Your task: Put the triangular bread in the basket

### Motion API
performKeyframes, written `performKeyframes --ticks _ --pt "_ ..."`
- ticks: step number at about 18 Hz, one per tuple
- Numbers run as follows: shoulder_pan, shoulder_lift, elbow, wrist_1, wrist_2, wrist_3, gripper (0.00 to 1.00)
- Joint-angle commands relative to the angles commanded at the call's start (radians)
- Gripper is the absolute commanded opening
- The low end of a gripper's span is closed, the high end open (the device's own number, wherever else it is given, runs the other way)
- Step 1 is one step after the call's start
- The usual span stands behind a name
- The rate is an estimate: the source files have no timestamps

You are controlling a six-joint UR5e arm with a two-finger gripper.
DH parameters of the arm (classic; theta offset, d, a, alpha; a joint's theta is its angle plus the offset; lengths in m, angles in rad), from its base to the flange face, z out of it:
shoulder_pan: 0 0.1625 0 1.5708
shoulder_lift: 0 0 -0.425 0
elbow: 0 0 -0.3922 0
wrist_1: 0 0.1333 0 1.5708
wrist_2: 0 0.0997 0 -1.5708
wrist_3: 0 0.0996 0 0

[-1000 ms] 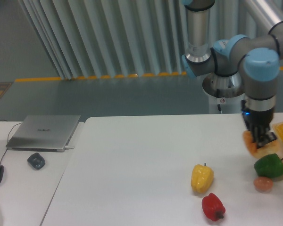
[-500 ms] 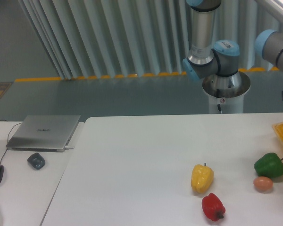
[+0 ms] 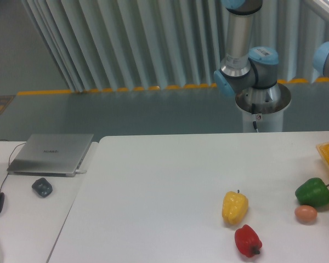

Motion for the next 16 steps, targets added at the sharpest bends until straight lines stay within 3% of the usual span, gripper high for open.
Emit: performKeyframes --ticks 1,3,11,14,16 --pt "0.002 -0.003 -0.002 -0.009 -0.002 0.0 0.55" --pt "0.008 -0.011 0.0 -0.014 -0.006 -0.002 1.0" --pt "0.0 0.006 0.054 -0.008 -0.029 -0.014 1.0" --pt "-0.006 0.008 0.077 -0.009 -0.101 -0.026 1.0" --pt "-0.02 0.009 0.08 -0.009 -0.176 -0.122 1.0"
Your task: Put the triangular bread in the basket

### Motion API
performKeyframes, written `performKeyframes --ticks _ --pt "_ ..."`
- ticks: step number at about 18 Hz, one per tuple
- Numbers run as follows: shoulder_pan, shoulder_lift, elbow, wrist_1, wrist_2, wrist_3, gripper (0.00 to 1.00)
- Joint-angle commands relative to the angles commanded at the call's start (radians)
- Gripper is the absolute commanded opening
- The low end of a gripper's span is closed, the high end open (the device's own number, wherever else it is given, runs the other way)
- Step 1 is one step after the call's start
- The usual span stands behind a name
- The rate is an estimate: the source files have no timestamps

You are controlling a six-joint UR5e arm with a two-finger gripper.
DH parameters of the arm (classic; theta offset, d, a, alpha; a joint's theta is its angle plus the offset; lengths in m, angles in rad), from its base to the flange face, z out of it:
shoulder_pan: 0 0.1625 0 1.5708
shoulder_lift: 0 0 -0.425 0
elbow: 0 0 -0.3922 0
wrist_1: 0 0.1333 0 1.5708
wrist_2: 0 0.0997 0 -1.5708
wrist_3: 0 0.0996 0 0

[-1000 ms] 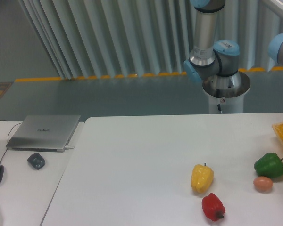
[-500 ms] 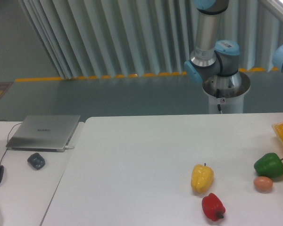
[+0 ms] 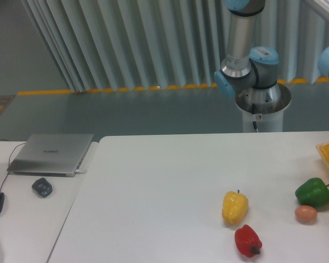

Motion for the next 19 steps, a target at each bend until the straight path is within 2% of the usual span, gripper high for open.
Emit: performKeyframes --ticks 3,5,8,9,12,15,17,19 --pt "-0.055 0.012 0.027 0.009 -0.008 -0.034 1.0" --pt "-0.095 0.008 0.051 0.018 -0.008 -0.104 1.0" --pt "-0.143 0.0 0.054 0.02 -0.008 -0.159 1.0" --pt "-0.163 -0.002 0.049 0.025 -0.008 -0.165 1.0" --pt "-0.225 -0.002 0.038 0.092 0.0 -0.223 1.0" --pt "-0.27 0.002 0.028 0.094 0.0 -0.292 1.0" --pt "-0.281 0.009 -0.003 0.098 -0.002 -0.3 1.0" --pt "-0.284 0.011 -0.003 0.097 -0.002 -0.309 1.0"
